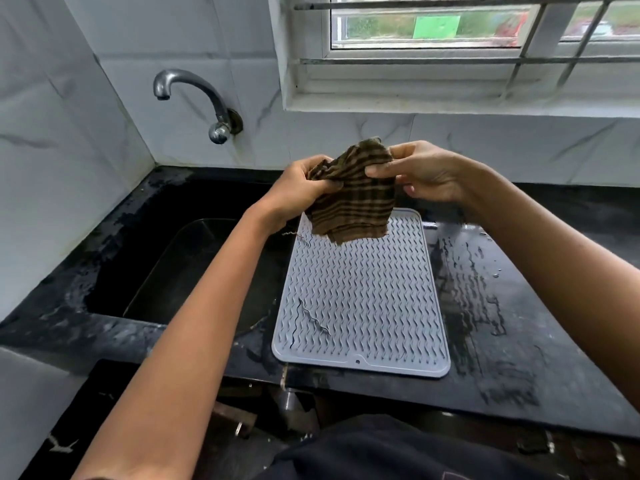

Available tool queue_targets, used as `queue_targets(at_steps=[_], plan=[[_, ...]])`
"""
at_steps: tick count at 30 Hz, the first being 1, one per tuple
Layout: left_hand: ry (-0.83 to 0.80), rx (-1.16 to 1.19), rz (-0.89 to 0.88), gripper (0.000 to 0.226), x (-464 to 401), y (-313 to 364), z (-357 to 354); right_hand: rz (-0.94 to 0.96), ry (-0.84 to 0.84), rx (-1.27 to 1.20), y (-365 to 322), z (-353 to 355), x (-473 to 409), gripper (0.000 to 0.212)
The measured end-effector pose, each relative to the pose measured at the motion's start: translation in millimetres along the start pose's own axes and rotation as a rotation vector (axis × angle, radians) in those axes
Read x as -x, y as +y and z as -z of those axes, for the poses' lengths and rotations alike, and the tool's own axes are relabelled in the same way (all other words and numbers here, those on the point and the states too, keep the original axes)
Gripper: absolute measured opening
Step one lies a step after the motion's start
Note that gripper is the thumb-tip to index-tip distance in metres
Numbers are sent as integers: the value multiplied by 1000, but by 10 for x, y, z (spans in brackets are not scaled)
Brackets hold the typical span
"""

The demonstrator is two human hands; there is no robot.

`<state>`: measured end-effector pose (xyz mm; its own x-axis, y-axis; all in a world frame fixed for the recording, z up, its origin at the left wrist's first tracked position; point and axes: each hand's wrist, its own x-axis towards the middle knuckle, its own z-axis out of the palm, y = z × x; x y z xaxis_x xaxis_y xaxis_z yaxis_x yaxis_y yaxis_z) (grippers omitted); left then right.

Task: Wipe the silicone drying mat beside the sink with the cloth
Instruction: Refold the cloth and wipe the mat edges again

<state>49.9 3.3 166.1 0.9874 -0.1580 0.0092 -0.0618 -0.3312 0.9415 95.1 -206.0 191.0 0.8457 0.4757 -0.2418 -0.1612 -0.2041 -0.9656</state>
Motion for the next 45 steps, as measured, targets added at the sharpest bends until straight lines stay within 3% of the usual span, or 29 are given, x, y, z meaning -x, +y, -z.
queue_targets(at_steps=[2,5,8,12,14,18,22,24,27,30,33,34,36,39,45], plan=[[11,-62,-54,19,10,46,53,57,81,92,-52,-27,45,53],[73,-183,-112,27,16,119,152,141,165,135,-98,-49,145,20],[91,-272,-115,29,13,178,211,225,260,169,-81,-58,282,17],[16,-264,-132,26,35,153,54,276,240,166,97,45,546,12],[-63,-237,-122,25,102,129,-78,241,207,173,243,146,716,12],[-338,-237,-37,24,318,1,-558,99,131,292,681,385,1158,43],[-596,-273,86,22,588,-170,-1163,-112,-79,257,1188,761,1579,25],[-673,-274,130,18,670,-257,-1560,-252,-120,217,1487,957,1756,33],[-571,-343,211,11,821,-470,-2229,-405,20,177,2001,1116,1885,41],[-329,-685,204,58,995,-719,-2798,-473,293,456,2479,1134,2013,48],[-247,-750,-33,82,1282,-834,-3127,-165,480,929,2709,931,2171,45],[-270,-776,-92,87,1362,-883,-3230,15,487,1028,2775,807,2217,39],[-313,-855,-97,96,1481,-982,-3424,243,346,1191,2946,574,2296,44],[-330,-974,-91,96,1485,-1105,-3470,198,172,1315,3178,350,2333,62],[-390,-1005,-210,92,1422,-1212,-3392,88,282,1274,3338,235,2367,64]])
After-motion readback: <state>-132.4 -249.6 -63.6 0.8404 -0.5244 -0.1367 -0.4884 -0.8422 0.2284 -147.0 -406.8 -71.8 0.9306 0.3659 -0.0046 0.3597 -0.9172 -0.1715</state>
